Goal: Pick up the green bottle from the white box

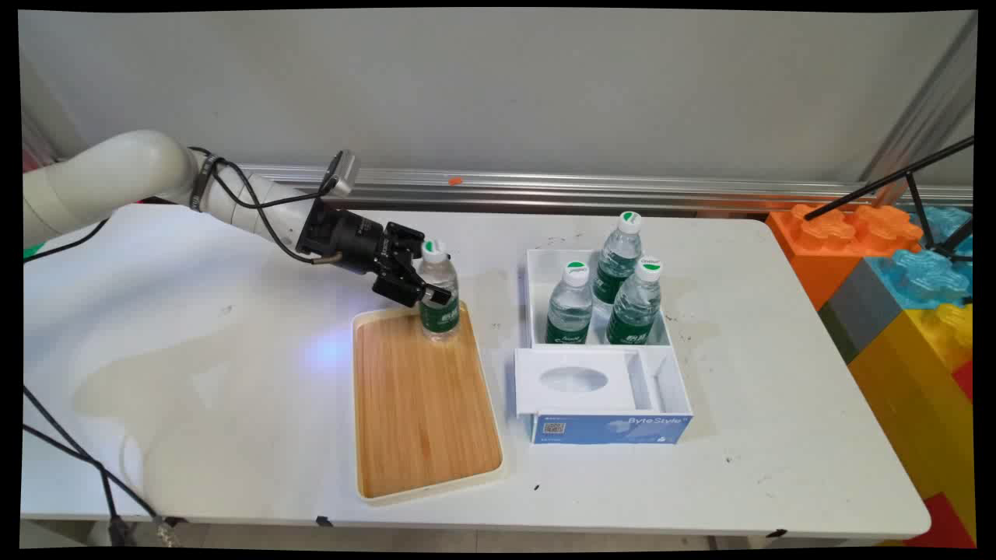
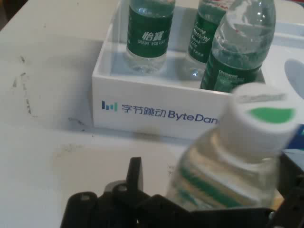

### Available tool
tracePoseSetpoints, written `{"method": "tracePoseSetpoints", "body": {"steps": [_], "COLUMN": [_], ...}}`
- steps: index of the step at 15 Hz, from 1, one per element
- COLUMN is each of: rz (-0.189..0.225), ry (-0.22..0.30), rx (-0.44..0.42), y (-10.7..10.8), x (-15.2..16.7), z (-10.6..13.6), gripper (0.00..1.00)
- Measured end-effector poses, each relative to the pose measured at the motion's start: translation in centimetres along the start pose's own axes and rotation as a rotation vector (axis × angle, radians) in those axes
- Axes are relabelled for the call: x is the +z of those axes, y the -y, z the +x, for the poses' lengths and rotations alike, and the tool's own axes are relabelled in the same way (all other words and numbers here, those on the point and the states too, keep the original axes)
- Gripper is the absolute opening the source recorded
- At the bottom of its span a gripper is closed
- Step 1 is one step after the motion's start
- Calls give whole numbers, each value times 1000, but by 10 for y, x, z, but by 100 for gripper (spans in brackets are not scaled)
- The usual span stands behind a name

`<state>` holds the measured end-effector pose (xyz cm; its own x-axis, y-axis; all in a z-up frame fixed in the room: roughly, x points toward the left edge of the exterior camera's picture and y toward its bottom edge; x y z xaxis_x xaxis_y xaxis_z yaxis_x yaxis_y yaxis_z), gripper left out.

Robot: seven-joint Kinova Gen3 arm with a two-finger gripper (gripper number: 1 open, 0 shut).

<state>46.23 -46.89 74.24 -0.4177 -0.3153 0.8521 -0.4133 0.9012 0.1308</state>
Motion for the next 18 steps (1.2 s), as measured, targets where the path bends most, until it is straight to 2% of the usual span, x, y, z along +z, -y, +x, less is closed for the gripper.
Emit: {"method": "tracePoseSetpoints", "body": {"steps": [12,18], "rz": [-19,-33], "ry": [-23,-52], "rx": [6,17], "y": [-9,-16], "x": [-21,-37], "z": [25,50], "gripper": [100,100]}}
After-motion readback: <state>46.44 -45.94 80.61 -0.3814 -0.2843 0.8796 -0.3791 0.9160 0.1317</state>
